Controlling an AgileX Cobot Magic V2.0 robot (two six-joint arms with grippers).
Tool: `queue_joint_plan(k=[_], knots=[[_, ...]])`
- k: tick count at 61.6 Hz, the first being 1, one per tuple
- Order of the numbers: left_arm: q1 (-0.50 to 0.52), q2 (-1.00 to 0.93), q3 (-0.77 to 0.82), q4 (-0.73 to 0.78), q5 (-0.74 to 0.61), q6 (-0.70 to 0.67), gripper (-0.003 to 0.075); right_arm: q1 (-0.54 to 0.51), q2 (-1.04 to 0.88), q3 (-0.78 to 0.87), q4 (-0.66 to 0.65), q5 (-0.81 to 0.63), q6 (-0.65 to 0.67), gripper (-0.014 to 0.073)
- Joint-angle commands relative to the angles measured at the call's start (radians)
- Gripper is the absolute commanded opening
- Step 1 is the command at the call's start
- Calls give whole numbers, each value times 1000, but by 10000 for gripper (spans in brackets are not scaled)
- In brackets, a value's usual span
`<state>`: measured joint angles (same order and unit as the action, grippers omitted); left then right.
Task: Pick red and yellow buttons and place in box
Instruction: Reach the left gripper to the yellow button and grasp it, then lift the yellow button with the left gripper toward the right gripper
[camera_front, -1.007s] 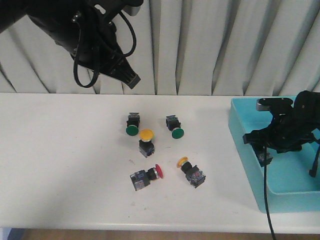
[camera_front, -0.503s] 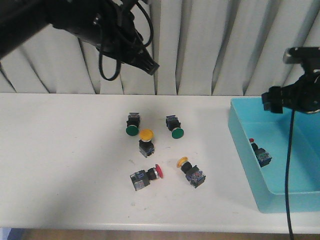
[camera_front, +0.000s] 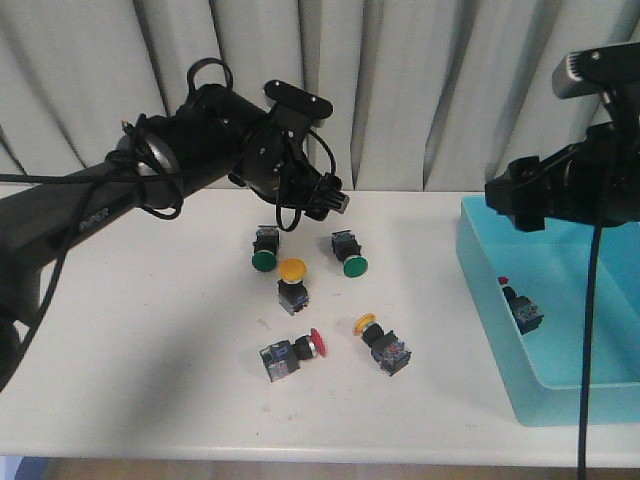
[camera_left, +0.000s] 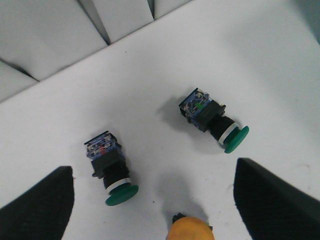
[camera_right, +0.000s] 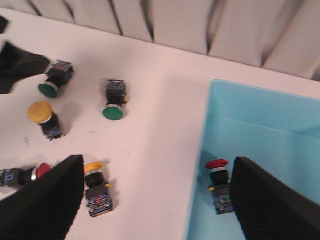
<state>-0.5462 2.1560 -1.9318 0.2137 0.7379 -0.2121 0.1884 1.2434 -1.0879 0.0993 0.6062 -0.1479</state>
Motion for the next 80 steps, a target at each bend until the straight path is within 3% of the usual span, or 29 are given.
queue_joint_plan(k=[1,21,69,80], knots=[[-1,-32,-27,-36,-74,-25,627,28,-26,5,0,-122,-12,572],[21,52,-27,-175,-34,-25,598,36,-26,13,11,-128,-5,572],[30,112,-27,-149,90,-50,588,36,-26,13,18,-134,0,572],[30,113,-27,-149,86,-50,509,36,-26,13,18,-134,0,572]])
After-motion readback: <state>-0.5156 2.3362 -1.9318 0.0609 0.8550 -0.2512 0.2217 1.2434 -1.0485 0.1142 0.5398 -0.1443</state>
